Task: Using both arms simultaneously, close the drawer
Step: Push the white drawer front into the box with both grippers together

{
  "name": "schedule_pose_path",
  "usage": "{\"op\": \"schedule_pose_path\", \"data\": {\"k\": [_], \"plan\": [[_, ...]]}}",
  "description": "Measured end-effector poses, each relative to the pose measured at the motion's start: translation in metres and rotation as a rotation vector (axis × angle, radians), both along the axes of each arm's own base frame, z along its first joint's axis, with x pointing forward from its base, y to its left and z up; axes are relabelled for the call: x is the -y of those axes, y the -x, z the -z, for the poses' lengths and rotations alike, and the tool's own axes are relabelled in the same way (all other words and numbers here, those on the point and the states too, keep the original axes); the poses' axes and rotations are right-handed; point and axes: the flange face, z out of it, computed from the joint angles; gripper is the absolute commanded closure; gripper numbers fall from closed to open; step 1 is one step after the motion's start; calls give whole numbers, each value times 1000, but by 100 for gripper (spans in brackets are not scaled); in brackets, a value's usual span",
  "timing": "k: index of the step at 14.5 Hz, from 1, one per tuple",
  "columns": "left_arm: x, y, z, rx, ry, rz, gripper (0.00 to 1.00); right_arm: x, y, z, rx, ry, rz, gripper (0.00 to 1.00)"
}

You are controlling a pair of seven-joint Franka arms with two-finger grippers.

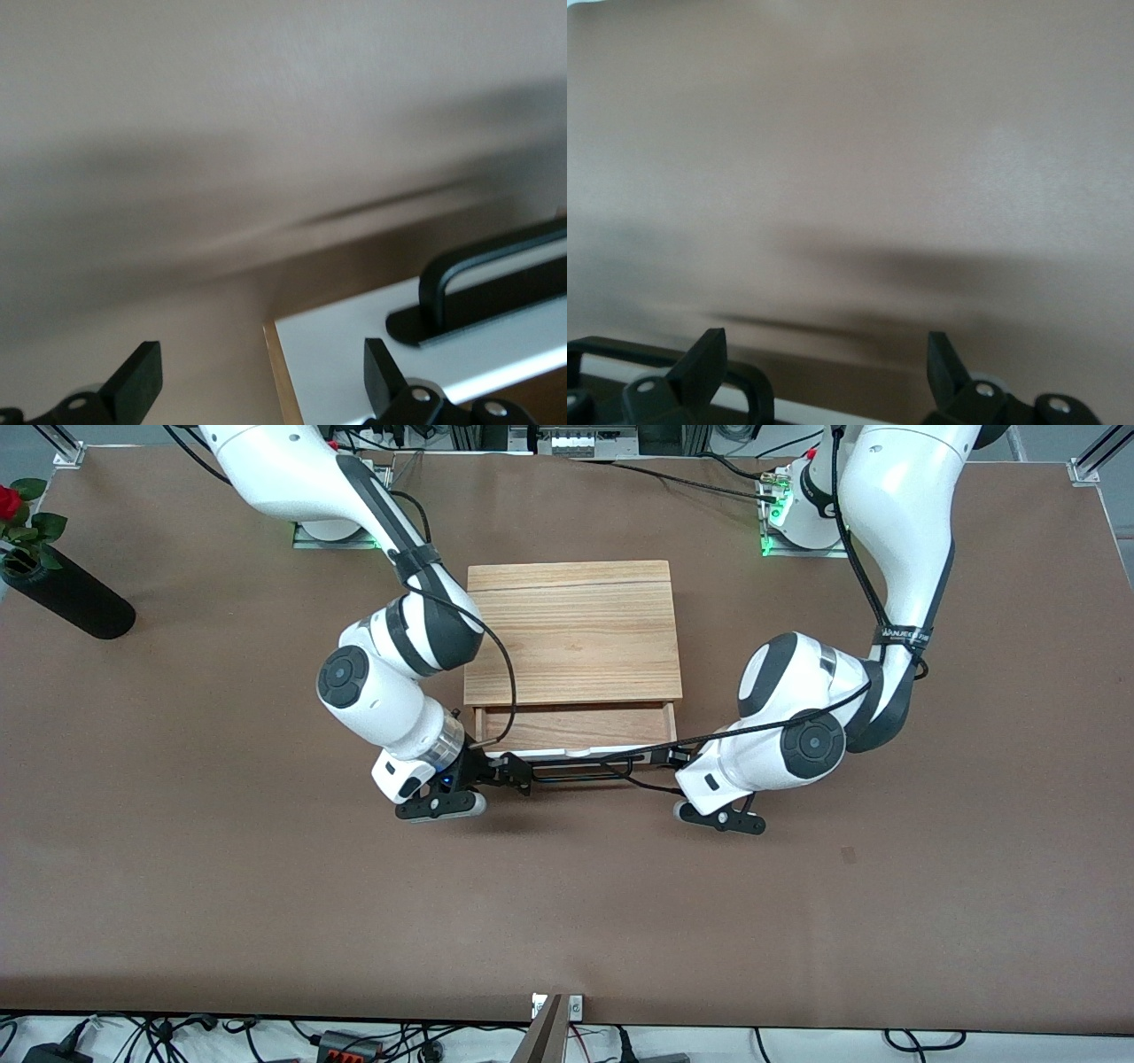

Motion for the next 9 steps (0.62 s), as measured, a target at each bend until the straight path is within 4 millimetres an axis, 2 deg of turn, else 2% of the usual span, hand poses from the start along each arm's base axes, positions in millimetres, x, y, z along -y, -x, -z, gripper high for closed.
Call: {"op": "schedule_pose_path", "data": {"k": [5, 9], "plan": [[3, 6, 1, -35, -8, 15, 0, 3, 3, 17, -26, 16, 0, 0], [6, 13, 3, -75, -15, 33, 0, 5, 22, 46, -169, 67, -41, 0]]}}
